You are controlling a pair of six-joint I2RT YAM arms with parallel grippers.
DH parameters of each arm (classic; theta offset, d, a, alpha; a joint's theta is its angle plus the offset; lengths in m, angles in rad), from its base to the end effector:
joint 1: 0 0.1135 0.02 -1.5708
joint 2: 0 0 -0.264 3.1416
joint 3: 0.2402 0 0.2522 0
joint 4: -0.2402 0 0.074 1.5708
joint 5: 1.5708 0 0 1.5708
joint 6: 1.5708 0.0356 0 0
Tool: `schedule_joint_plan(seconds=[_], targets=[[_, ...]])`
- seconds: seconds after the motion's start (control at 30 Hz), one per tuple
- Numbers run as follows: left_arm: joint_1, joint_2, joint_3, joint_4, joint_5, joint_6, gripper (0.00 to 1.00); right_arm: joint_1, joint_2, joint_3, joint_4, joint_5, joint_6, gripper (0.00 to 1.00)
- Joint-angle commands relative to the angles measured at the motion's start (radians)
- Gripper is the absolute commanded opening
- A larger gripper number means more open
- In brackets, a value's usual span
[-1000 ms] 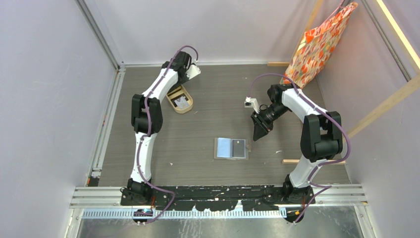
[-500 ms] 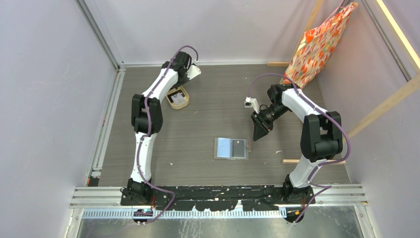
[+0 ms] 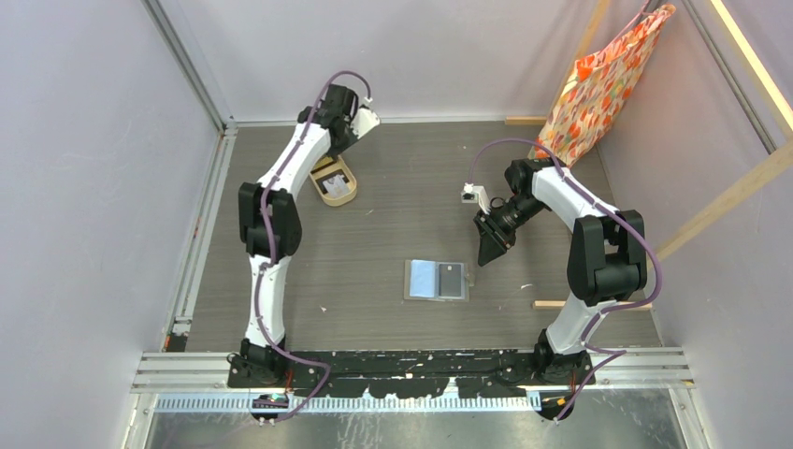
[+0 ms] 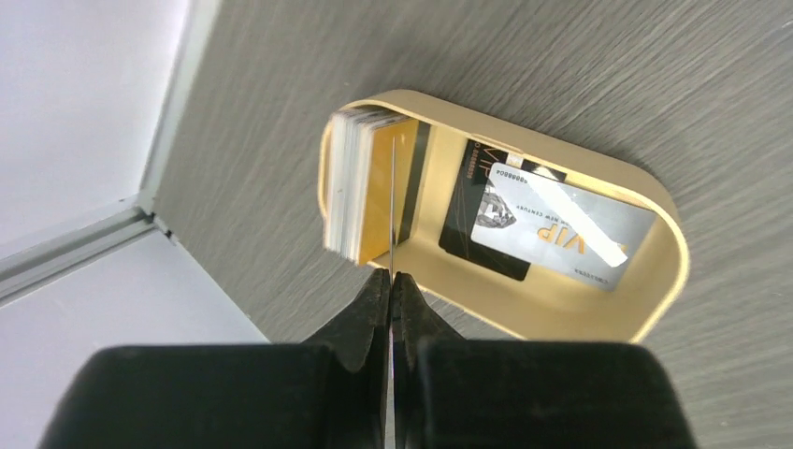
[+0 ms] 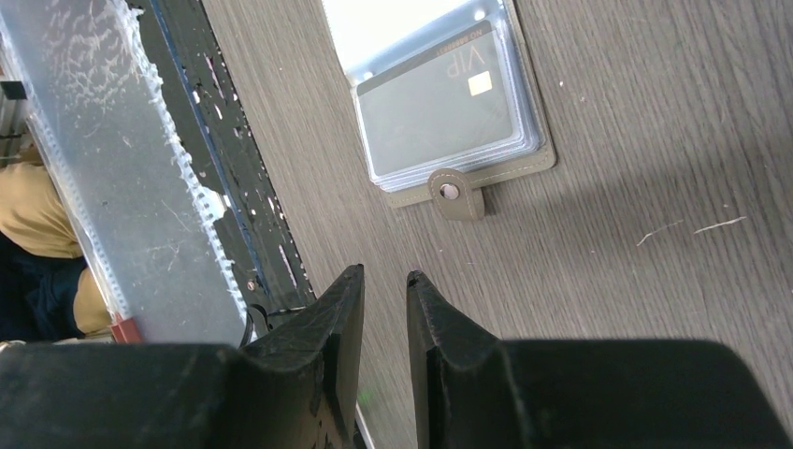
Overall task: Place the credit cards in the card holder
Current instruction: Pick up the credit card from the storage box.
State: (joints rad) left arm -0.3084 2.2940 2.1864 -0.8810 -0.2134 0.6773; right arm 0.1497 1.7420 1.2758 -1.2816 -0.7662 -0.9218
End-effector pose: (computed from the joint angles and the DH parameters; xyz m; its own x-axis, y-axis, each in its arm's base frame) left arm 0.4830 -0.1460 0.2539 -0.5038 0.8033 -0.3176 0.6435 0.5943 0.4824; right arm 0.2863 0.0681 0.2190 -0.5989 -0.6709 -0.4374 -0.7675 0.3247 0.5528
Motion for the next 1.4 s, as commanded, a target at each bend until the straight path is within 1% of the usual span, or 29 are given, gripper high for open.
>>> schedule_joint_plan(seconds=[0.0, 0.17, 0.23, 0.3, 0.33, 0.37, 0.4, 0.47, 0.53, 0.57, 0.63, 0.67, 0.73, 0.8, 0.87, 0.93, 1.07, 1.13, 1.2, 1.27, 1.37], targets=[[-0.041, -0.207, -0.025, 0.069, 0.083, -0.080, 0.00, 0.007, -0.027, 0.036, -0.024, -0.032, -0.023, 0.29], [-0.128, -0.333, -0.139, 0.191, 0.194, -0.193, 0.00, 0.035, -0.068, 0.040, -0.041, -0.042, -0.031, 0.29], [-0.161, -0.363, -0.139, 0.175, 0.205, -0.271, 0.00, 0.044, -0.100, 0.032, -0.039, -0.046, -0.034, 0.29], [-0.180, -0.411, -0.170, 0.146, 0.286, -0.368, 0.00, 0.048, -0.140, 0.024, -0.031, -0.052, -0.034, 0.29], [-0.185, -0.448, -0.218, 0.151, 0.327, -0.424, 0.00, 0.047, -0.166, 0.019, -0.027, -0.057, -0.034, 0.29], [-0.189, -0.495, -0.286, 0.176, 0.377, -0.478, 0.00, 0.047, -0.193, 0.013, -0.018, -0.061, -0.032, 0.28], [-0.191, -0.573, -0.402, 0.215, 0.439, -0.551, 0.00, 0.047, -0.231, 0.004, -0.005, -0.064, -0.023, 0.29], [-0.196, -0.682, -0.576, 0.347, 0.515, -0.653, 0.00, 0.046, -0.283, -0.006, 0.023, -0.065, 0.000, 0.29], [-0.198, -0.831, -0.826, 0.499, 0.630, -0.814, 0.00, 0.034, -0.359, -0.021, 0.053, -0.077, 0.027, 0.29], [-0.199, -0.891, -0.914, 0.568, 0.673, -0.882, 0.00, 0.024, -0.386, -0.033, 0.067, -0.086, 0.042, 0.30], [-0.200, -0.985, -1.084, 0.712, 0.755, -1.015, 0.00, -0.002, -0.437, -0.065, 0.093, -0.148, 0.076, 0.38], [-0.204, -1.025, -1.161, 0.755, 0.787, -1.088, 0.00, -0.013, -0.458, -0.074, 0.095, -0.185, 0.076, 0.43], [-0.218, -1.080, -1.305, 0.930, 0.849, -1.228, 0.01, -0.027, -0.495, -0.112, 0.105, -0.256, 0.079, 0.56], [-0.243, -1.114, -1.428, 1.057, 0.868, -1.348, 0.00, -0.030, -0.517, -0.150, 0.121, -0.326, 0.090, 0.68], [-0.267, -1.133, -1.490, 1.085, 0.861, -1.384, 0.00, -0.030, -0.523, -0.177, 0.155, -0.365, 0.125, 0.77], [-0.304, -1.140, -1.531, 1.112, 0.840, -1.405, 0.00, -0.028, -0.501, -0.188, 0.174, -0.380, 0.170, 0.81], [-0.359, -1.116, -1.582, 1.261, 0.851, -1.461, 0.00, -0.024, -0.429, -0.183, 0.180, -0.410, 0.217, 0.81], [-0.408, -1.089, -1.602, 1.347, 0.848, -1.477, 0.01, -0.020, -0.391, -0.188, 0.185, -0.443, 0.228, 0.81], [-0.451, -1.048, -1.602, 1.398, 0.850, -1.471, 0.01, -0.013, -0.373, -0.205, 0.235, -0.465, 0.284, 0.81], [-0.483, -1.008, -1.604, 1.454, 0.847, -1.463, 0.00, -0.002, -0.365, -0.232, 0.317, -0.477, 0.392, 0.80], [-0.498, -0.955, -1.610, 1.574, 0.844, -1.489, 0.01, 0.012, -0.356, -0.260, 0.388, -0.495, 0.458, 0.78]])
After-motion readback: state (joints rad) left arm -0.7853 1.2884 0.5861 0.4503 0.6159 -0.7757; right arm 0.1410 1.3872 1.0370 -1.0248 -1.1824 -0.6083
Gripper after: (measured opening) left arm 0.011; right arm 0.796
